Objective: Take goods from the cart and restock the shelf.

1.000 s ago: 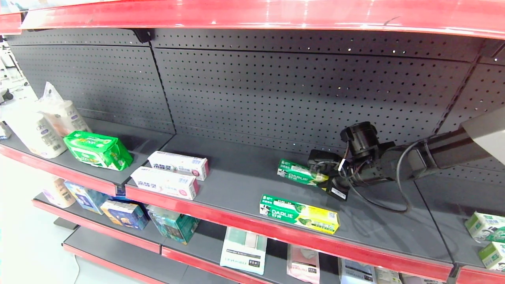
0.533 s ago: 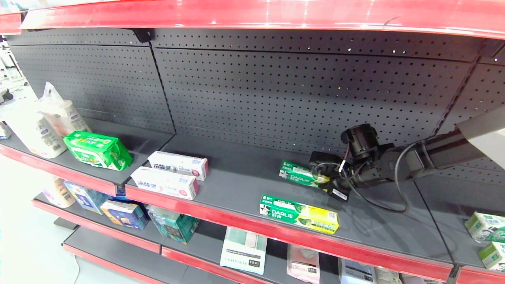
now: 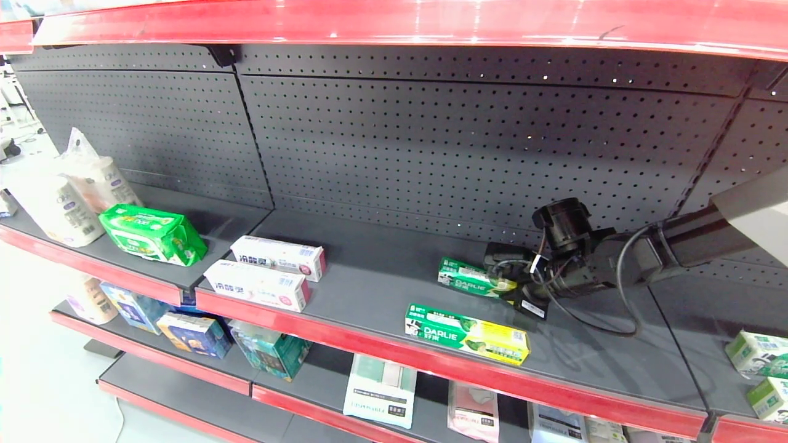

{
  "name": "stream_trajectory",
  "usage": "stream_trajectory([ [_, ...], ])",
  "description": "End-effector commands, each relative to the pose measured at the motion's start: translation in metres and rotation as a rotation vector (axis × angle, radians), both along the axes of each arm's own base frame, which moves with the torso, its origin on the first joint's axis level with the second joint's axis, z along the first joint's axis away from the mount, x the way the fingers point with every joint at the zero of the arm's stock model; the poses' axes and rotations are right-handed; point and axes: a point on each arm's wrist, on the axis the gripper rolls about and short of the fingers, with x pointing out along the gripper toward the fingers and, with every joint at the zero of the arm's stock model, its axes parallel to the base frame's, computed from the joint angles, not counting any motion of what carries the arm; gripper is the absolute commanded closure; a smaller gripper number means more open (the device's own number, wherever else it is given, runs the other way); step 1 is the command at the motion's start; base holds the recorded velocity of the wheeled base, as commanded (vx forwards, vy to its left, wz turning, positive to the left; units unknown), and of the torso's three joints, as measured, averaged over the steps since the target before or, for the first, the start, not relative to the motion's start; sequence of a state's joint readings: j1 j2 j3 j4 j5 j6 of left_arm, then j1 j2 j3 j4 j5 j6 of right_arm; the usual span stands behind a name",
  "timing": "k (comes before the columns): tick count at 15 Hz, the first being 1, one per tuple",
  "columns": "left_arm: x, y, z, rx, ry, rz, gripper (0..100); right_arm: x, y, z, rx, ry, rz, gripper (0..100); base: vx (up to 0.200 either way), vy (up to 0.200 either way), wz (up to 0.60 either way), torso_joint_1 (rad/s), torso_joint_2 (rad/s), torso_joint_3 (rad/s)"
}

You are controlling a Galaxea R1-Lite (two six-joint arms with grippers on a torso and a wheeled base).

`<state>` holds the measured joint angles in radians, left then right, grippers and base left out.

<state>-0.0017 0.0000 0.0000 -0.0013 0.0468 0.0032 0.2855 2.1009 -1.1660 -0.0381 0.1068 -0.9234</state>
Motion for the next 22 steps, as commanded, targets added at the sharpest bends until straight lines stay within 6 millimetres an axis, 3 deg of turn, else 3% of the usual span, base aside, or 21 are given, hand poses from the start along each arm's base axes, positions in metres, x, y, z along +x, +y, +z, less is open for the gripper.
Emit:
stream_trajectory([
  [1,0.000,0.000,0.000,0.000,0.000,0.001,0,0.000,0.000,0.001,0.000,-0.003,0.001,100,0.000,0.000,0.00,0.000,0.00,0.000],
  [4,0.000,0.000,0.000,0.000,0.000,0.001,0,0.000,-0.001,0.000,-0.001,0.000,0.001,100,0.000,0.000,0.00,0.000,0.00,0.000],
  [5,0.000,0.000,0.000,0.000,0.000,0.001,0,0.000,-0.001,0.000,0.000,0.000,0.002,0,0.000,0.000,0.00,0.000,0.00,0.000],
  [10,0.000,0.000,0.000,0.000,0.000,0.001,0,0.001,0.000,0.005,0.008,-0.016,0.001,0,0.000,0.000,0.00,0.000,0.00,0.000],
  [16,0.000,0.000,0.000,0.000,0.000,0.001,0,-0.006,-0.002,0.035,0.096,-0.073,-0.079,0,0.000,0.000,0.00,0.000,0.00,0.000],
  [19,0.000,0.000,0.000,0.000,0.000,0.001,0,-0.021,0.002,0.057,0.358,-0.001,-0.344,0,0.000,0.000,0.00,0.000,0.00,0.000],
  [22,0.000,0.000,0.000,0.000,0.000,0.001,0,-0.031,-0.003,0.060,0.481,-0.036,-0.617,0,0.000,0.000,0.00,0.000,0.00,0.000],
])
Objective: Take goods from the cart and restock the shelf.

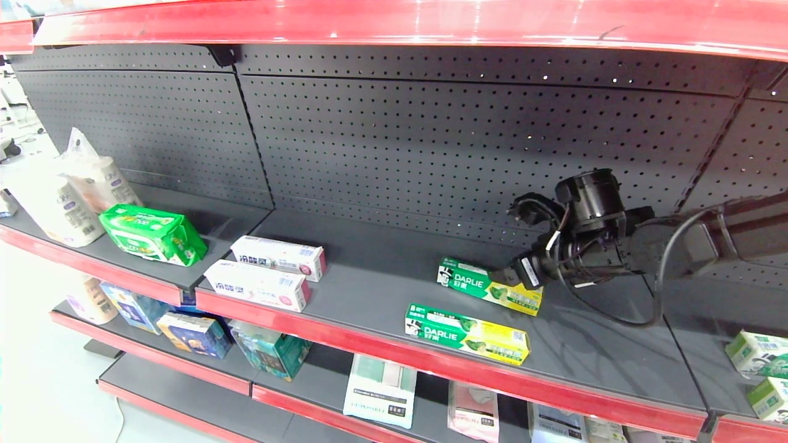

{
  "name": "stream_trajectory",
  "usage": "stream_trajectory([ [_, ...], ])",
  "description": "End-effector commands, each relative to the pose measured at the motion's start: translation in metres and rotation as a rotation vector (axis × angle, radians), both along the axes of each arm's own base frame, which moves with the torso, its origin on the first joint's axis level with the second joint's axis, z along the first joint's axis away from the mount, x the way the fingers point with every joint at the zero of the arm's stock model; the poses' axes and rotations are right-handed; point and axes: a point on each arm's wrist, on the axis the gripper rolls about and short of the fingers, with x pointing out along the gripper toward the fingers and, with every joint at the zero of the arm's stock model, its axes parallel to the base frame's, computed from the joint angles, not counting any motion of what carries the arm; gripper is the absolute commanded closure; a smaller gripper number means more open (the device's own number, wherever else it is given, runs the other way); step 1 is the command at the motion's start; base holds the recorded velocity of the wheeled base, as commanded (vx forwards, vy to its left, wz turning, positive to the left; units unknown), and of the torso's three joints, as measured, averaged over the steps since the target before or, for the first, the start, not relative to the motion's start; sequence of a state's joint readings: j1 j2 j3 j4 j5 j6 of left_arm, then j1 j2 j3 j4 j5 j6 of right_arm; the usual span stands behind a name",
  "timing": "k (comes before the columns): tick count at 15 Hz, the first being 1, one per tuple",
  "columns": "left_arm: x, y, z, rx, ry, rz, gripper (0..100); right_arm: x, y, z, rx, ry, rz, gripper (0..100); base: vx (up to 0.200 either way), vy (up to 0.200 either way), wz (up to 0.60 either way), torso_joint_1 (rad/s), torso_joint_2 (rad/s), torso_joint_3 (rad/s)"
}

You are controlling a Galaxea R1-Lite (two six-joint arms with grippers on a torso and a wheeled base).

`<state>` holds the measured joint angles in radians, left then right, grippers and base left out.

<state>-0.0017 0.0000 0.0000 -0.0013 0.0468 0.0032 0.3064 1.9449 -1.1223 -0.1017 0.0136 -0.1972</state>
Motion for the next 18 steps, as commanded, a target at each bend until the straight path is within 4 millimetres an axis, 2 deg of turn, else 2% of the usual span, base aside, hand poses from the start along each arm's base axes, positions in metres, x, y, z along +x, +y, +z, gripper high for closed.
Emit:
stream_trajectory([
  [1,0.000,0.000,0.000,0.000,0.000,0.001,0,-0.012,-0.005,0.004,0.019,-0.086,-0.137,0,0.000,0.000,0.00,0.000,0.00,0.000],
  [6,0.000,0.000,0.000,0.000,0.000,0.001,0,-0.019,-0.016,-0.013,-0.039,-0.122,-0.371,0,0.000,0.000,0.00,0.000,0.00,0.000],
  [10,0.000,0.000,0.000,0.000,0.000,-0.001,0,-0.017,-0.019,-0.014,-0.049,-0.121,-0.391,0,0.000,0.000,0.00,0.000,0.00,0.000],
  [18,0.000,0.000,0.000,0.000,0.000,-0.001,0,-0.013,-0.018,-0.035,-0.075,-0.073,-0.392,0,0.000,0.000,0.00,0.000,0.00,0.000],
])
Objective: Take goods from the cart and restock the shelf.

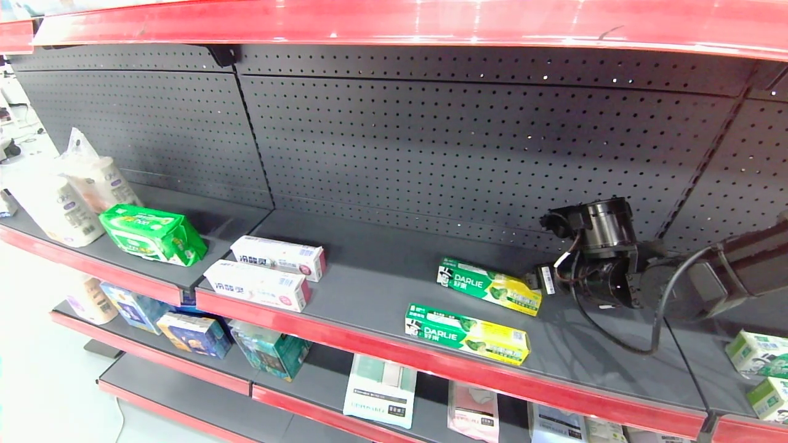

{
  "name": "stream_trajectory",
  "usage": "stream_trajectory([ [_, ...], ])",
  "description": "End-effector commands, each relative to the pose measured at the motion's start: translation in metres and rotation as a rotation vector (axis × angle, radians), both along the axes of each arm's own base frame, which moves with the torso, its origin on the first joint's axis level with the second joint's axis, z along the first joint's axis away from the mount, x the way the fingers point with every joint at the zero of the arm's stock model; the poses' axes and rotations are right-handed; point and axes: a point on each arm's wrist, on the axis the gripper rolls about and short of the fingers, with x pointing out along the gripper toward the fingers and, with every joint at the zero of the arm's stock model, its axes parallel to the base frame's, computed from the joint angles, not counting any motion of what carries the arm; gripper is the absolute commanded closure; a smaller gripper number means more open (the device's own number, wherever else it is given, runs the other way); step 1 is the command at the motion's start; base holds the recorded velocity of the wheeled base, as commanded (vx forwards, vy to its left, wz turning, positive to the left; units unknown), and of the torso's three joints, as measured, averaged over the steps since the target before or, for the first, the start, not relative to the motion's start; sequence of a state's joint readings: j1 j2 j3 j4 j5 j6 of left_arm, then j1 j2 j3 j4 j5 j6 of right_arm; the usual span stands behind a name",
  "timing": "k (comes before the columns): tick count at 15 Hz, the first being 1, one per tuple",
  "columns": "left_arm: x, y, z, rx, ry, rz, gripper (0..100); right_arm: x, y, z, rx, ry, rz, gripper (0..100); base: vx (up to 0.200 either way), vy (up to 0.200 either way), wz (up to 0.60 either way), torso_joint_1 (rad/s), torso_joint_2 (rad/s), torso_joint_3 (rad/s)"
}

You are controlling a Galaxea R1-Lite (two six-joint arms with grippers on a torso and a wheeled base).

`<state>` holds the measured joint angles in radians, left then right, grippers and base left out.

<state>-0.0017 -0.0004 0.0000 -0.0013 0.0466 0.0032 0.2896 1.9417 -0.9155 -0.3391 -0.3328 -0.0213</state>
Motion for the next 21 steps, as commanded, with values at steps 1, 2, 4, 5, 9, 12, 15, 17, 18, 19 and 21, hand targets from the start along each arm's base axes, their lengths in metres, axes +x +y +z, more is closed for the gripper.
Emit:
stream_trajectory([
  [1,0.000,0.000,0.000,0.000,0.000,0.001,0,0.003,0.000,-0.007,-0.006,0.019,-0.001,0,0.000,0.000,0.00,0.000,0.00,0.000],
  [2,0.000,0.000,0.000,0.000,0.000,0.001,0,0.003,0.001,-0.007,-0.006,0.018,-0.001,0,0.000,0.000,0.00,0.000,0.00,0.000],
  [4,0.000,0.000,0.000,0.000,0.000,0.001,0,0.003,0.001,-0.007,-0.006,0.019,0.000,0,0.000,0.000,0.00,0.000,0.00,0.000],
  [5,0.000,0.000,0.000,0.000,0.000,0.001,0,0.003,0.001,-0.008,-0.006,0.021,0.000,0,0.000,0.000,0.00,0.000,0.00,0.000],
  [9,0.000,0.000,0.000,0.000,0.000,0.001,0,0.004,0.002,-0.004,-0.004,0.006,0.002,0,0.000,0.000,0.00,0.000,0.00,0.000],
  [12,0.000,0.000,0.000,0.000,0.000,0.001,0,0.003,0.002,0.004,-0.002,-0.019,-0.003,0,0.000,0.000,0.00,0.000,0.00,0.000],
  [15,0.000,0.000,0.000,0.000,0.000,0.001,0,0.001,0.006,0.004,-0.004,-0.015,0.008,0,0.000,0.000,0.00,0.000,0.00,0.000],
  [17,0.000,0.000,0.000,0.000,0.000,0.001,0,0.000,0.009,0.001,-0.008,-0.006,0.018,0,0.000,0.000,0.00,0.000,0.00,0.000],
  [18,0.000,0.000,0.000,0.000,0.000,0.001,0,0.001,0.011,0.000,-0.008,-0.005,0.022,0,0.000,0.000,0.00,0.000,0.00,0.000],
  [19,0.000,0.000,0.000,0.000,0.000,0.001,0,0.002,0.012,-0.002,-0.009,-0.002,0.022,0,0.000,0.000,0.00,0.000,0.00,0.000],
  [21,0.000,0.000,0.000,0.000,0.000,0.001,0,0.002,0.012,-0.003,-0.012,0.003,0.023,0,0.000,0.000,0.00,0.000,0.00,0.000],
])
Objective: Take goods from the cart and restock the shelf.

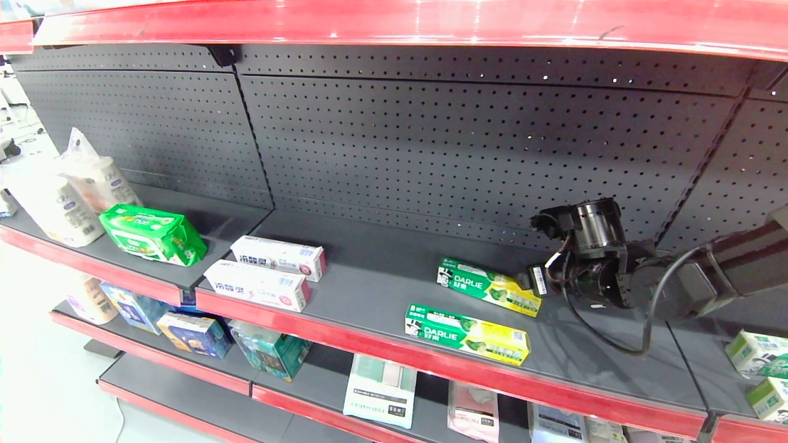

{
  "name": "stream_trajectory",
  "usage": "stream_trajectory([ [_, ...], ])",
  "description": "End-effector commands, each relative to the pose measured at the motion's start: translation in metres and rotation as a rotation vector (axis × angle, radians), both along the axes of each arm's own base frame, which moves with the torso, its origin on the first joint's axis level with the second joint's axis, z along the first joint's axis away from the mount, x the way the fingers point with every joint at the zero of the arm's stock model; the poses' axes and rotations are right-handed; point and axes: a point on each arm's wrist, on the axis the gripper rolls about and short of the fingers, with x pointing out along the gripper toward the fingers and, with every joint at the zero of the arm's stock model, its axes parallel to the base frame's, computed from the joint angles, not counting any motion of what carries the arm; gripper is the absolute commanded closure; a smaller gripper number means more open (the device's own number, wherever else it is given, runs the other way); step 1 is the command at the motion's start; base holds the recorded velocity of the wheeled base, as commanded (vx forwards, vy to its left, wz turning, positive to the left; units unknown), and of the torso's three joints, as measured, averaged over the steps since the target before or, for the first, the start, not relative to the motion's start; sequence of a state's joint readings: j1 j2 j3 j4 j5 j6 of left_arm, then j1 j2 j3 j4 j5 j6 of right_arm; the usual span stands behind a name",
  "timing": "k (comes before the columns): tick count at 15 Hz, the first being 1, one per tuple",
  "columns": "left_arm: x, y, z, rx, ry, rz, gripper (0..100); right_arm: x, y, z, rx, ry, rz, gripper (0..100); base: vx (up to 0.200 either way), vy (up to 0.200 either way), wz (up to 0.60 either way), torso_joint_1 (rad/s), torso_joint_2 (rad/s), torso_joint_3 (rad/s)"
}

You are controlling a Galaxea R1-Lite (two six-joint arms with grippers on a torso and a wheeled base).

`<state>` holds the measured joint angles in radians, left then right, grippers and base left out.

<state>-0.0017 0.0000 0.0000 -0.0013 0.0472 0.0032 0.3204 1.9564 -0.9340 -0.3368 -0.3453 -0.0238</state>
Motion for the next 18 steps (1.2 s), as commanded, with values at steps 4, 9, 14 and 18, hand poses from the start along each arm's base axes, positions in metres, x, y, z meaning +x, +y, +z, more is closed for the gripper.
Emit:
stream_trajectory([
  [4,0.000,0.000,0.000,0.000,0.000,0.000,0,0.000,0.000,-0.004,-0.004,0.013,0.000,0,0.000,0.000,0.00,0.000,0.00,0.000],
  [9,0.000,0.000,0.000,0.000,0.000,0.000,0,0.000,0.001,-0.007,-0.004,0.019,0.002,0,0.000,0.000,0.00,0.000,0.00,0.000],
  [14,0.000,0.000,0.000,0.000,0.000,0.000,0,0.000,0.005,-0.011,-0.009,0.031,0.009,0,0.000,0.000,0.00,0.000,0.00,0.000],
  [18,0.000,0.000,0.000,0.000,0.000,0.000,0,0.003,0.006,-0.008,-0.002,0.017,0.008,0,0.000,0.000,0.00,0.000,0.00,0.000],
])
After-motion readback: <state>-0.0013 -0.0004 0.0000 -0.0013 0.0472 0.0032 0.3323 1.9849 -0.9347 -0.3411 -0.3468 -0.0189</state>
